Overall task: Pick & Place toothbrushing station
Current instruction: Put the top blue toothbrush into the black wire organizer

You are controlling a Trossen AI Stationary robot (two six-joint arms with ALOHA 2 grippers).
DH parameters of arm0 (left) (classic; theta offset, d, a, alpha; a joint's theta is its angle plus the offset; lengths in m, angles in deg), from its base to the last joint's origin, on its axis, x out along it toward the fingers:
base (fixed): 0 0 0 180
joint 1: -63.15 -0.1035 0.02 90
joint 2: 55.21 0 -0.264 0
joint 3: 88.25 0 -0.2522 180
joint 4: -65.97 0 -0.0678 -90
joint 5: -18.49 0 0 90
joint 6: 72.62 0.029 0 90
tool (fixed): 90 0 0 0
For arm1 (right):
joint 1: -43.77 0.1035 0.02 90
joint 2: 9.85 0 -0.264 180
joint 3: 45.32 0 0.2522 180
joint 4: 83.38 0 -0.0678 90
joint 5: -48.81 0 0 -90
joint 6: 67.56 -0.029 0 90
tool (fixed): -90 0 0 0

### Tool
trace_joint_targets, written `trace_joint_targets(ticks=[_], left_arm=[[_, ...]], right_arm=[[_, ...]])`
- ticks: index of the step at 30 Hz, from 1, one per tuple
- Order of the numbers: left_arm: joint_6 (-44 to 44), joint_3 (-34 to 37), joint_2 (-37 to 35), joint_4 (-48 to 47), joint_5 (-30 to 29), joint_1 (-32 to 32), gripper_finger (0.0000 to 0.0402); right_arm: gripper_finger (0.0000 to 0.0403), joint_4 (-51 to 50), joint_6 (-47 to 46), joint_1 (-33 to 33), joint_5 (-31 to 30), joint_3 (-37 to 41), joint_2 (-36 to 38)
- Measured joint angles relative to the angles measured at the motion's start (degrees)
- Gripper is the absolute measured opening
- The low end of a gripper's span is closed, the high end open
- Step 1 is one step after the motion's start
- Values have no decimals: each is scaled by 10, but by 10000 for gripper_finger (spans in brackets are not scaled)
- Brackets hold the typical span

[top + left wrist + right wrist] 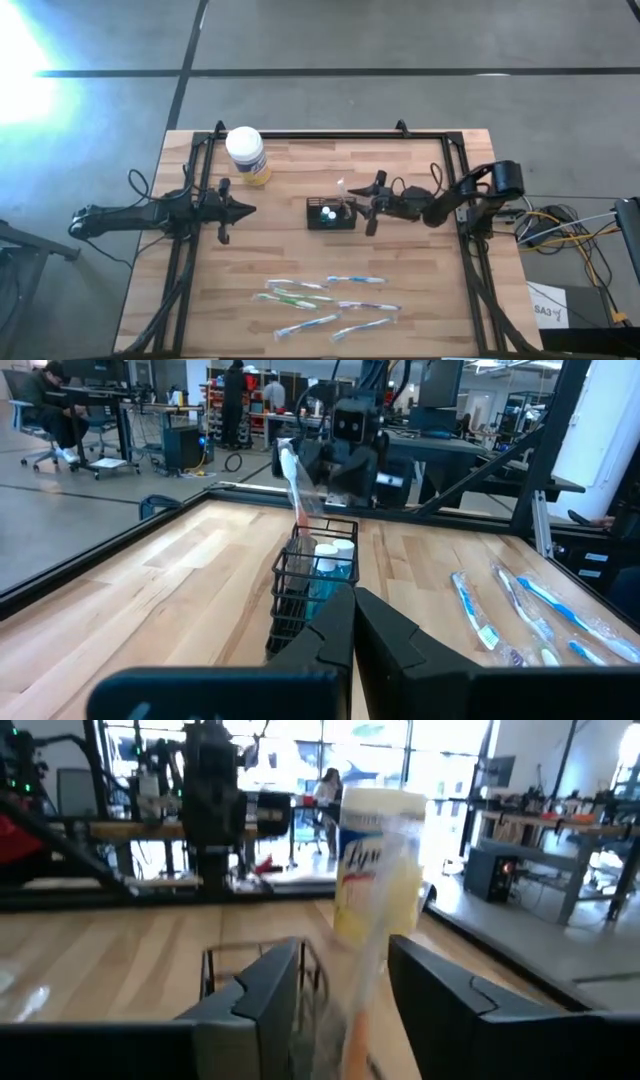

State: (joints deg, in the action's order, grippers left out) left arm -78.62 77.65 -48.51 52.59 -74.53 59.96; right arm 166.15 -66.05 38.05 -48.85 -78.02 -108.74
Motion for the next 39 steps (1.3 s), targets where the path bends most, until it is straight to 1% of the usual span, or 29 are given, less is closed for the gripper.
trace_joint_targets(ticks=[2, 5, 8, 12, 15, 18, 22, 26, 30, 32, 37, 39], left_arm=[[0, 0, 0, 0, 0, 0, 10], [0, 0, 0, 0, 0, 0, 10], [-1, 0, 0, 0, 0, 0, 10], [-1, 0, 1, 0, 0, 0, 10], [-2, 0, 1, 0, 0, 0, 10], [-2, 0, 1, 0, 0, 0, 10], [-2, 0, 1, 0, 0, 0, 10], [-3, 0, 1, 0, 0, 0, 10], [-13, 0, 3, 0, 0, 0, 10], [-17, 0, 3, 0, 1, 0, 10], [-54, 0, 4, 0, 3, 0, 10], [-65, 0, 9, -2, 20, 0, 10]], right_arm=[[164, -11, 6, 1, 0, 5, 28], [172, -42, 7, 7, 0, 17, 90], [173, -75, 4, 24, 0, 38, 172], [167, -145, 4, 59, 1, 69, 293], [158, -182, 9, 85, 1, 99, 382], [143, -185, 14, 102, 2, 139, 467], [112, -219, -11, 105, 0, 184, 549], [68, -331, -10, 107, -2, 183, 595], [20, -358, 10, 107, -15, 185, 602], [13, -363, 20, 107, -15, 184, 600], [10, -365, 31, 107, -17, 185, 595], [10, -364, 32, 107, -17, 185, 593]])
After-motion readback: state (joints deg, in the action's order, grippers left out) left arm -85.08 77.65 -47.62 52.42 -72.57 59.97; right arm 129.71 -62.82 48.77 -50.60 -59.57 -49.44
